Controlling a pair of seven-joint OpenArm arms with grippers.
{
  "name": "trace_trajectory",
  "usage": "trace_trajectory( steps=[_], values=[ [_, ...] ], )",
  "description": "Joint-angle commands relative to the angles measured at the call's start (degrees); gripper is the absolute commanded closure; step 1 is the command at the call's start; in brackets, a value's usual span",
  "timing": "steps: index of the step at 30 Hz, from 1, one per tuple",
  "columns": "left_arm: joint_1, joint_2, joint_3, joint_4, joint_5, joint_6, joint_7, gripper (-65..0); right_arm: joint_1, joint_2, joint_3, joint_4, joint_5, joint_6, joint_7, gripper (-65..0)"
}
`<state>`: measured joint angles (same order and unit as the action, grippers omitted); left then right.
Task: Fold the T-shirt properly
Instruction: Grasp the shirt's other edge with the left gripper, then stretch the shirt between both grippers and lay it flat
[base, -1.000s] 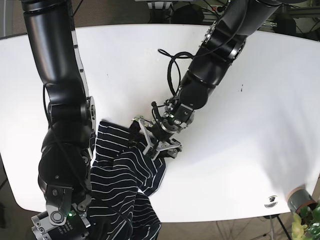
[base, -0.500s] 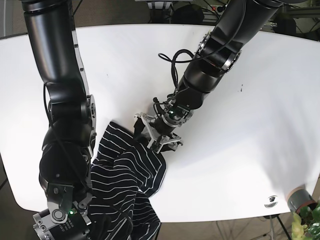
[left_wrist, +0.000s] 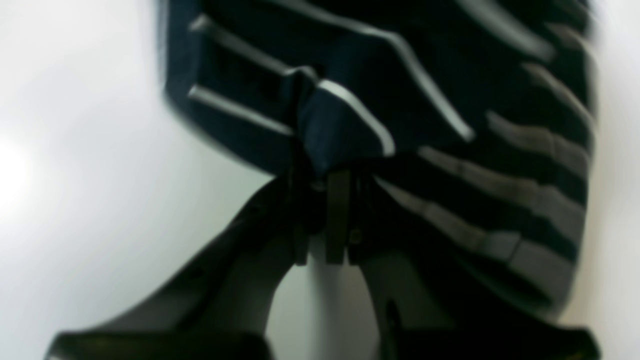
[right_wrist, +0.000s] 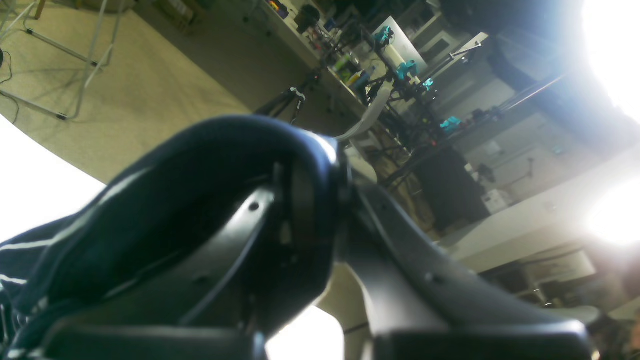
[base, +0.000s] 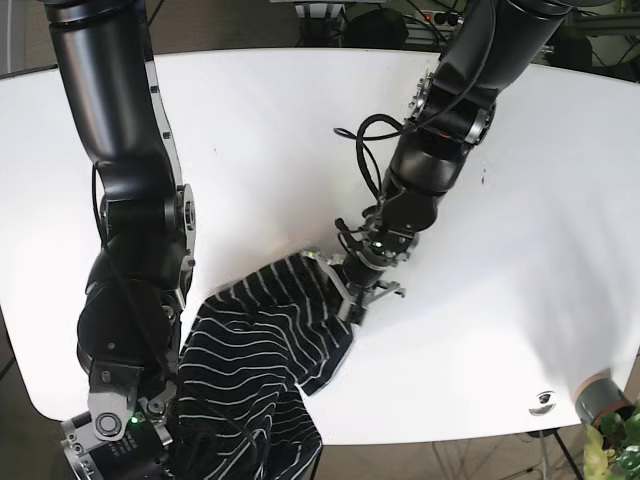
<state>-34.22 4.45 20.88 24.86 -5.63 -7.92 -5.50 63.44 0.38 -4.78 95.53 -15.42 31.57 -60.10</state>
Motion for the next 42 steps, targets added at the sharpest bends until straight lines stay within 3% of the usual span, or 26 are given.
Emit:
trace_trajectory(
  steps=[1, 7, 12, 14, 25, 34, 42],
  values=[
    [-0.2, -3.09, -4.58, 6.57, 0.31, -0.21, 4.49, 0.0, 1.57, 0.36, 3.33, 0.69, -0.89, -1.02, 1.24, -2.4],
    [2.61, -8.71, -15.65, 22.3, 0.31, -5.57, 15.91, 0.0, 1.13, 1.95, 7.28, -0.54, -0.98, -1.64, 1.24, -2.4],
    [3.05, -13.28, -25.41, 31.27, 0.4, -8.21, 25.32, 0.0, 0.87, 3.62, 10.62, -5.81, -0.54, -6.74, 5.72, -2.4],
    [2.7, -14.34, -28.05, 32.94, 0.31, -9.09, 28.31, 0.0, 1.04, 3.88, 11.68, -7.92, -0.62, -7.7, 8.01, -2.4],
    [-6.09, -23.04, -37.98, 45.86, 0.4, -15.68, 43.08, 0.0, 4.21, 5.2, 12.64, -13.46, -0.62, -8.41, 9.41, -2.4],
    [-8.29, -27.26, -38.25, 47.01, 0.4, -20.16, 46.07, 0.0, -2.21, 5.38, 17.74, -9.59, -0.45, -8.14, 9.15, -2.4],
    [0.06, -27.88, -43.35, 49.2, 0.31, -22.36, 46.07, 0.0, -20.14, 4.14, 18.45, 1.4, -0.36, -8.14, 9.33, -2.4]
  ],
)
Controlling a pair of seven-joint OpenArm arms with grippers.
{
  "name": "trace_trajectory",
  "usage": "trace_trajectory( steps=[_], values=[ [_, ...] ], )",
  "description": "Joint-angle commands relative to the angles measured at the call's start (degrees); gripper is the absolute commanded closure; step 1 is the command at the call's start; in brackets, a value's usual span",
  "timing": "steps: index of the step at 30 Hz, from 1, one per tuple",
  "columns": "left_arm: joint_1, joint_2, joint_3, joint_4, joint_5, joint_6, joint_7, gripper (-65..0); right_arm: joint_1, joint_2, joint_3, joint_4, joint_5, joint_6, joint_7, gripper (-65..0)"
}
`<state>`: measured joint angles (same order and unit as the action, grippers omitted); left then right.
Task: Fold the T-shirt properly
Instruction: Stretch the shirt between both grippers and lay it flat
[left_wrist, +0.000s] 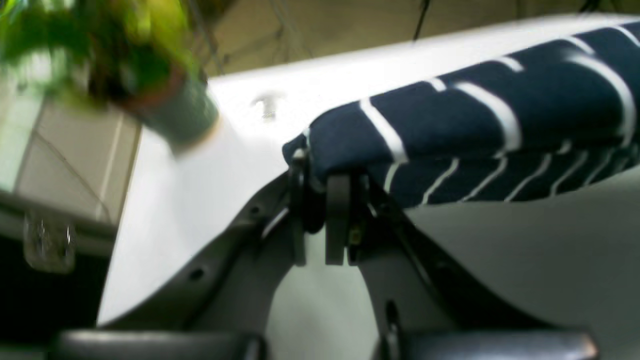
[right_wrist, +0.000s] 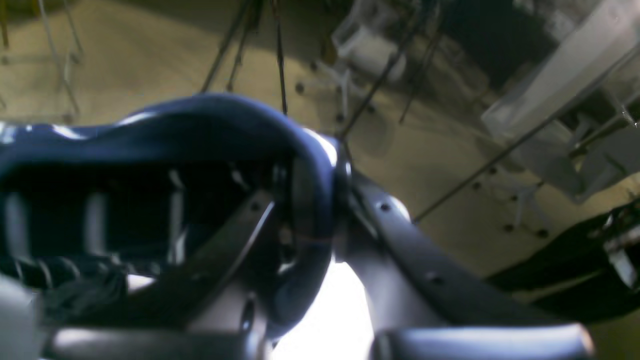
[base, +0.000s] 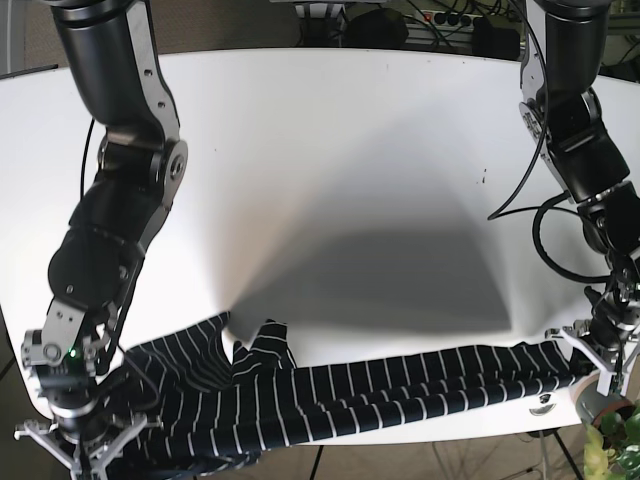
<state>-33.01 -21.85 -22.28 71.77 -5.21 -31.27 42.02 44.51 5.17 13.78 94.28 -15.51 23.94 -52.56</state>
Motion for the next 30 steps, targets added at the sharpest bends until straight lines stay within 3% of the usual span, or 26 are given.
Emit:
trace_trajectory(
  steps=[1, 7, 17, 21, 30],
  values=[
    [0.36, -1.58, -0.35, 3.27, -0.11, 0.98, -1.45, 0.0, -3.59, -1.17, 0.07, 4.23, -0.27, -0.52, 1.79, -2.4],
    [9.32, -1.49, -0.97, 9.16, -0.11, 0.63, -1.45, 0.0, -15.9, -4.51, 5.87, 10.2, 1.05, -0.16, 1.87, -2.4],
    [23.3, -1.23, -2.82, 15.31, -0.19, 0.54, -1.45, 0.0, -33.83, -5.74, 15.01, 14.69, 16.08, -0.78, 1.61, -2.4],
    [27.43, -1.23, -4.57, 16.54, -0.19, -0.34, -1.45, 0.0, -38.4, -7.24, 18.7, 15.13, 19.95, -0.78, 1.61, -2.4],
    [34.82, 0.26, -8.62, 17.6, 0.25, -4.56, -1.45, 0.0, -47.19, -7.41, 22.13, 14.78, 26.63, -0.78, 1.61, -2.4]
  ],
)
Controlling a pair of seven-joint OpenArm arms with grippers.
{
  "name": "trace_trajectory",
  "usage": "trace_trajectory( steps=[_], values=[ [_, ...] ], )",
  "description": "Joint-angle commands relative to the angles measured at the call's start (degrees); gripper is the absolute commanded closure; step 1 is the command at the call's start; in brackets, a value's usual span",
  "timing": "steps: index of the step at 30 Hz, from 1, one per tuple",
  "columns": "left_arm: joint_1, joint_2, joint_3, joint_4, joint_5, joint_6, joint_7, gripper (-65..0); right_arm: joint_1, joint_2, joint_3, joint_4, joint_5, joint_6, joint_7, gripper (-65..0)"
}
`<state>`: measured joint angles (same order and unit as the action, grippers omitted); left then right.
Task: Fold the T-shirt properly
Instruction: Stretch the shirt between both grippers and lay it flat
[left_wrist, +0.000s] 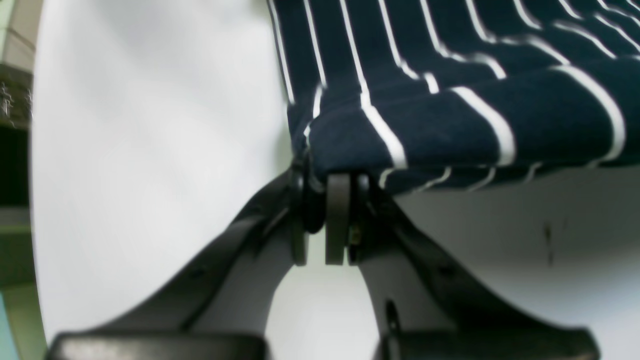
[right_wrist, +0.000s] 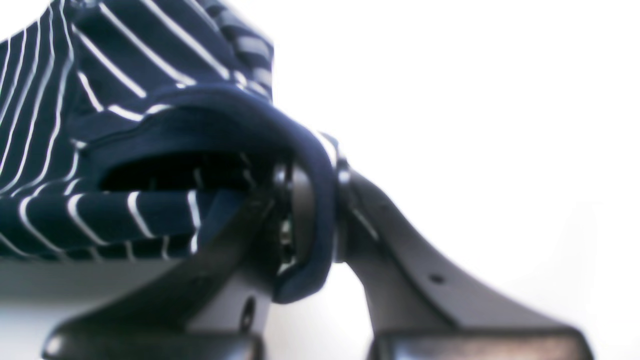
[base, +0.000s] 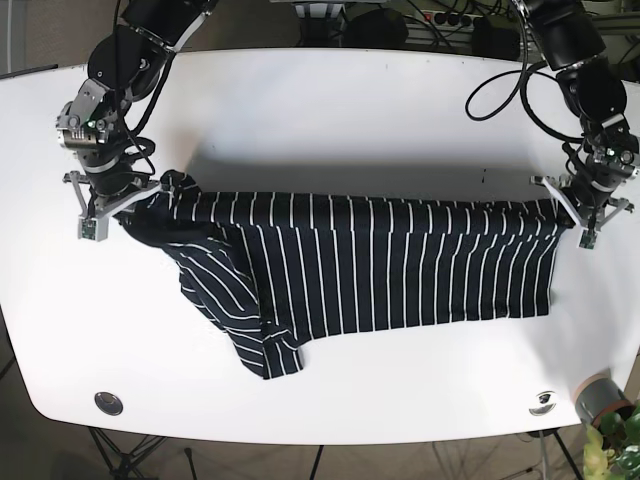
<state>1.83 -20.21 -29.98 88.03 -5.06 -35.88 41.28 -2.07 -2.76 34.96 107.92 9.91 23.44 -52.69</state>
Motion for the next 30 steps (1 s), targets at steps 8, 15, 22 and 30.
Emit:
trace_trajectory(
  steps=[8, 15, 22, 30],
  values=[
    [7.27, -1.38, -1.28, 1.33, -0.26, -0.3, -0.71, 0.0, -8.44, -0.53, 4.64, 1.14, 7.89, -0.28, 1.74, -2.4],
    [10.79, 1.0, -5.32, 4.15, -0.08, -0.39, -0.79, 0.0, -12.84, -0.53, 4.56, 1.58, 8.68, -0.28, 1.83, -5.9],
    [11.58, 1.79, -5.67, 5.82, 0.09, -0.39, -0.71, -8.6, -14.24, -0.62, 4.47, 5.27, 9.03, -0.28, 1.92, -34.9],
    [11.49, 1.79, -5.76, 6.61, -0.26, -0.3, -0.71, -41.4, -14.15, 0.52, 0.6, 7.73, 8.51, -0.28, 2.0, -43.8]
  ],
)
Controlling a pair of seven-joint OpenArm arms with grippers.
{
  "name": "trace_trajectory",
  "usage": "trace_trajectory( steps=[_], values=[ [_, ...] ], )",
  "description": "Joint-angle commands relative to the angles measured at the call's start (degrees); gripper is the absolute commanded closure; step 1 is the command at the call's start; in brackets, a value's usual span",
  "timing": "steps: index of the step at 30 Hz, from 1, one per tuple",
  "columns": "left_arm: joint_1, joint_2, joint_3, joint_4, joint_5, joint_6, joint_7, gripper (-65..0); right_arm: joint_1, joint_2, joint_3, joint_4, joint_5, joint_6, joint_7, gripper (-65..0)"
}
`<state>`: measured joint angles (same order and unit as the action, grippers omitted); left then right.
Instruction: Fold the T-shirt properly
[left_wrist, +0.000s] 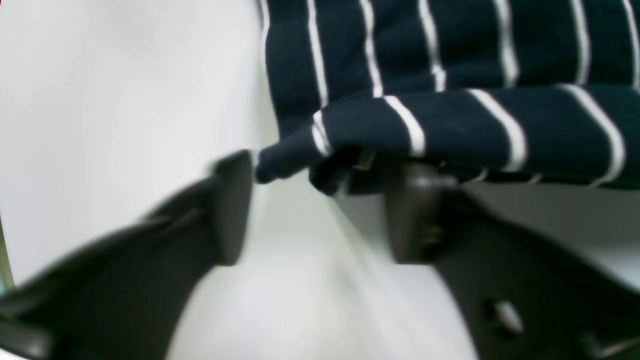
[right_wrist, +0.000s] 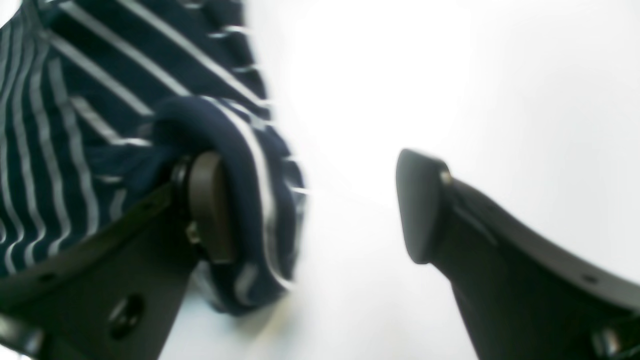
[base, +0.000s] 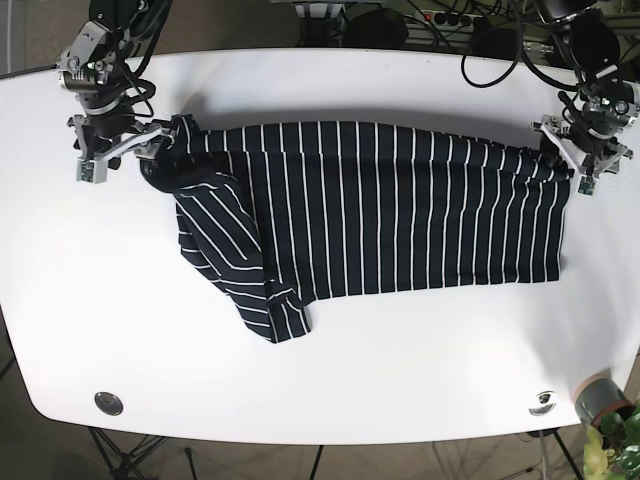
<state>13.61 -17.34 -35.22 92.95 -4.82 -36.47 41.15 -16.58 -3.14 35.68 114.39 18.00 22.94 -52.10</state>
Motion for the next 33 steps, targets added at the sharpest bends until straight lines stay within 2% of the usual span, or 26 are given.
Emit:
trace_trajectory(
  steps=[1, 3, 6, 10, 14, 16, 20, 25, 28, 32, 33],
  values=[
    [-0.29, -1.07, -0.51, 2.48, -0.5, 0.29, -0.57, -41.4, 0.36, 1.25, -0.12, 1.26, 0.59, 0.23, 1.41, -43.8],
    [-0.29, -1.07, -0.69, 4.15, -0.59, 0.29, -0.57, -41.4, 0.97, 1.25, -0.03, 1.26, 0.51, 0.23, 1.41, -43.8],
    [-0.29, -1.07, -0.87, 6.26, -0.59, 0.29, -0.57, -41.4, 1.15, 1.25, -0.03, 1.08, 1.3, 1.37, 1.41, -43.8],
    [-0.29, -0.46, -1.39, 8.72, -0.85, 0.29, -0.66, -41.4, 0.97, 1.07, -0.3, 1.17, 5.78, 6.73, 1.24, -43.8],
    [-0.38, 0.77, -1.48, 9.51, -2.52, 0.29, -0.57, -41.4, 1.41, 0.98, -1.18, 1.17, 9.47, 9.28, 1.15, -43.8],
    [-0.38, 0.77, -1.31, 9.43, -2.61, 0.29, -0.57, -41.4, 1.5, 1.16, -3.73, 1.17, 10.0, 9.37, 1.15, -43.8],
    [-0.38, 0.86, -1.04, 9.43, -2.61, 0.29, -0.57, -41.4, 0.8, 3.53, -8.65, 1.17, 8.24, 7.61, 1.06, -43.8],
    [-0.38, 0.86, -1.39, 9.25, -2.61, 0.29, -0.66, -41.4, -2.98, 3.8, -11.99, 1.17, 7.89, 8.14, 1.33, -43.8],
    [-1.17, 0.86, -1.13, 9.08, -2.61, 0.29, -0.84, -41.4, -1.58, 4.24, -13.75, 0.82, 7.54, 7.52, 1.41, -43.8],
    [-2.66, 0.95, -1.13, 9.08, -2.26, 0.29, -0.57, -41.4, 1.94, 4.85, -19.9, 0.82, 1.56, 7.35, 1.41, -43.8],
    [-2.66, 1.04, -1.13, 9.08, -2.35, 0.29, -0.57, -41.4, 3.0, 4.85, -22.27, 0.82, -1.87, 6.73, 1.41, -43.8]
  ],
)
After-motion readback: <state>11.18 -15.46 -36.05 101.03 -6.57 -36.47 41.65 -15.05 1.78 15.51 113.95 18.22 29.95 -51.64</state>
